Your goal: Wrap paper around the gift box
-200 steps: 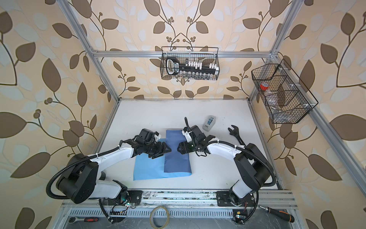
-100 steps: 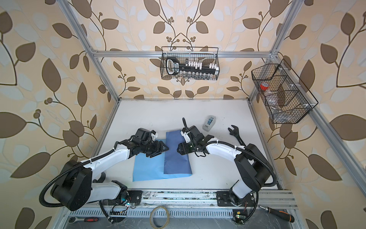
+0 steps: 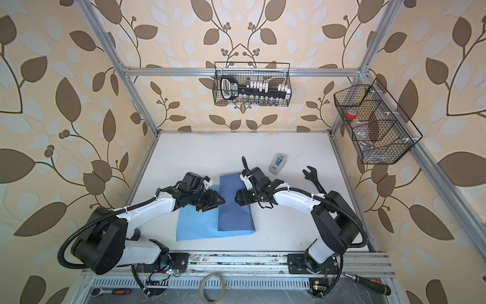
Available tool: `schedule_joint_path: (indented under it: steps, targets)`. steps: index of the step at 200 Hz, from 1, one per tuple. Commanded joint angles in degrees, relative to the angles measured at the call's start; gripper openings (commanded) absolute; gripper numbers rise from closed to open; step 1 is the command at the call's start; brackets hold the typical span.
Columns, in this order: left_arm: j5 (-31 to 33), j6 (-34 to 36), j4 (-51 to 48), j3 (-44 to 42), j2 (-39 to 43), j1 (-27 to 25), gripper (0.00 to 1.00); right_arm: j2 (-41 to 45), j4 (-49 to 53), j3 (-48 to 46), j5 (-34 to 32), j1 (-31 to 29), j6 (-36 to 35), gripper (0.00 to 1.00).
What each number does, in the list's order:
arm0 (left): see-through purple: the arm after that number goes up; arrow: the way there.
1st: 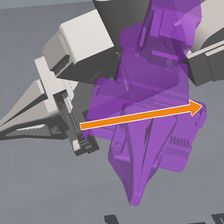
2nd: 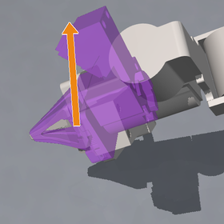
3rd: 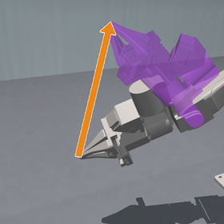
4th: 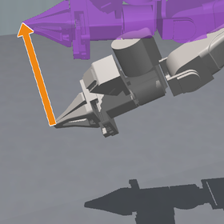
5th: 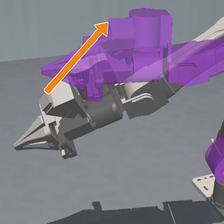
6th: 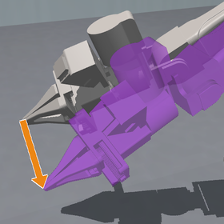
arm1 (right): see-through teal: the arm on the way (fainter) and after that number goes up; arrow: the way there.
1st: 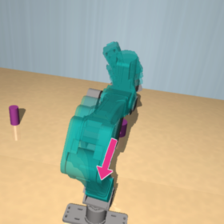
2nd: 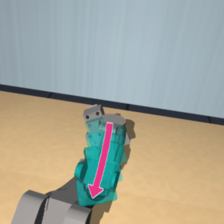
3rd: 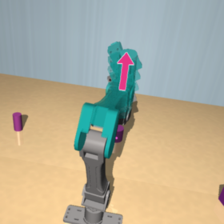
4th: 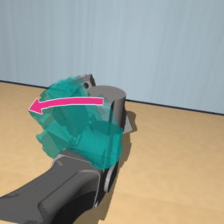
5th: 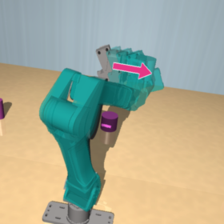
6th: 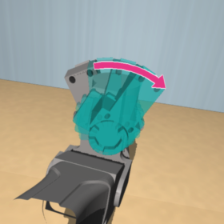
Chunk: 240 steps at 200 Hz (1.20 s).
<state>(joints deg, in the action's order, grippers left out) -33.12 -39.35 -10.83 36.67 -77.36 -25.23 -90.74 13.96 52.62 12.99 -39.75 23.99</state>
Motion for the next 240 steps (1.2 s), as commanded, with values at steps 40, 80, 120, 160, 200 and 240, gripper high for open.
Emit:
schedule_joint_path:
  steps: [40,80,120,160,200,240]
  targets:
    - [-0.3,0.1,1.6,-2.8,-0.9,-0.7,0.33,0.1,2.3,1.5,-1.7,-0.2,-1.1,0.83]
    - [0.0,0.2,2.4,-5.9,-0.2,-0.2,0.28,1.9,2.7,0.7,-0.4,1.6,-1.2,0.86]
    - [0.1,0.0,2.6,-7.3,1.6,0.9,0.27,3.3,2.4,-0.8,2.0,3.5,-1.0,0.89]
    - [-0.4,-0.8,3.5,-7.3,2.1,1.0,0.25,2.8,1.3,-2.1,2.9,4.6,-0.2,0.9]
    - [-0.7,-2.0,3.0,-5.6,5.1,1.0,0.31,0.4,-0.2,-3.5,2.4,4.3,-0.2,0.84]
    - [0.7,-2.4,1.1,-1.2,6.9,1.0,0.68,-1.4,-1.8,-4.3,2.1,2.7,0.4,0.82]
